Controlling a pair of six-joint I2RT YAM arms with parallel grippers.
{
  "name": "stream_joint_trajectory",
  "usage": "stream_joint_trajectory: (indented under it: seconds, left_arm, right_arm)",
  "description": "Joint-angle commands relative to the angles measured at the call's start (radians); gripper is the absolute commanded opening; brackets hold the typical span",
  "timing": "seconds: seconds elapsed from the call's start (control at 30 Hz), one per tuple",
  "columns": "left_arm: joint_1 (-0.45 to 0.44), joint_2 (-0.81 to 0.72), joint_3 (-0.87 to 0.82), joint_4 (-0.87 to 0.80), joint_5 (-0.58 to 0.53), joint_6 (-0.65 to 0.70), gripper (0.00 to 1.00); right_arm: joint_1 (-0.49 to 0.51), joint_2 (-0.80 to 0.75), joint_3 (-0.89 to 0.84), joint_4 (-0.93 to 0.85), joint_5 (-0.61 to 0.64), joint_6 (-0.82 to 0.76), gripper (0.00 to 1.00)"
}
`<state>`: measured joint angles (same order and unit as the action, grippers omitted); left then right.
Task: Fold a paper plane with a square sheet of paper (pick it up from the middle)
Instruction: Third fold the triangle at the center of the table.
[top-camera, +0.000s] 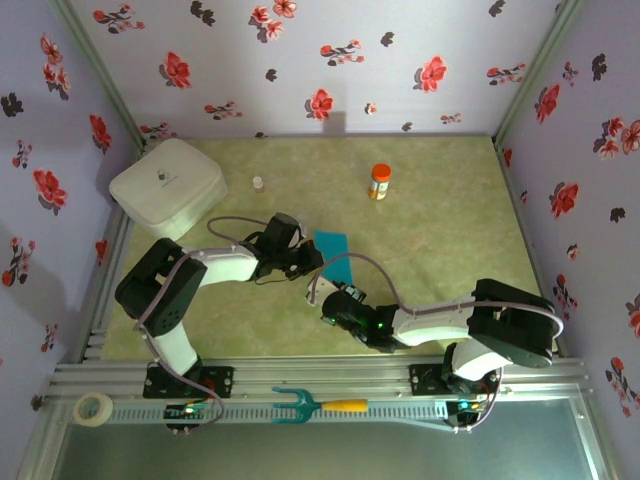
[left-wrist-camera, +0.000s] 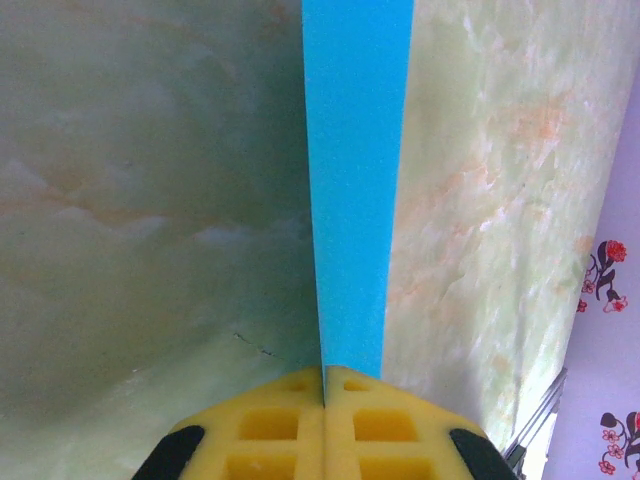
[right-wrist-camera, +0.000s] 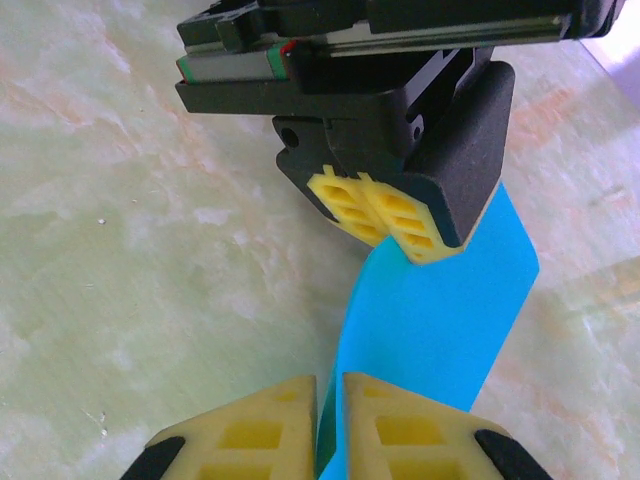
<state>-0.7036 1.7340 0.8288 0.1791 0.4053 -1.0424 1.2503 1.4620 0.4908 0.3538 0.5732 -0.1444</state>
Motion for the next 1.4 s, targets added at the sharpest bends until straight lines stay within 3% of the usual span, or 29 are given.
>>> stream_joint_trajectory:
  seconds: [0.0,0.4,0.53,0.7,0.9,1.37]
  left_arm:
    - [0.007,-0.022,-0.009,0.002,0.016,-0.005,0.01]
    - [0.008,-0.031,-0.009,-0.004,0.014,-0.002,0.02]
    - [0.009,-0.043,-0.006,-0.03,0.006,0.011,0.11]
    - [0.013,-0.095,0.004,-0.136,-0.054,0.058,0.37]
    - [0.019,-0.169,0.041,-0.318,-0.176,0.128,0.5]
    - [0.026,-0.267,0.043,-0.343,-0.214,0.148,0.48]
  right_arm:
    - [-0.003,-0.021,-0.005,-0.02,0.024,0.033,0.13]
    - [-0.015,-0.031,-0.004,-0.031,0.0,0.054,0.0]
    - [-0.027,-0.045,-0.001,-0.049,-0.033,0.078,0.0]
    - [-0.115,-0.106,-0.001,-0.099,-0.274,0.192,0.0]
    - [-0.243,-0.143,0.004,-0.115,-0.593,0.342,0.0]
    - [-0.415,-0.083,0.088,-0.17,-0.965,0.566,0.0]
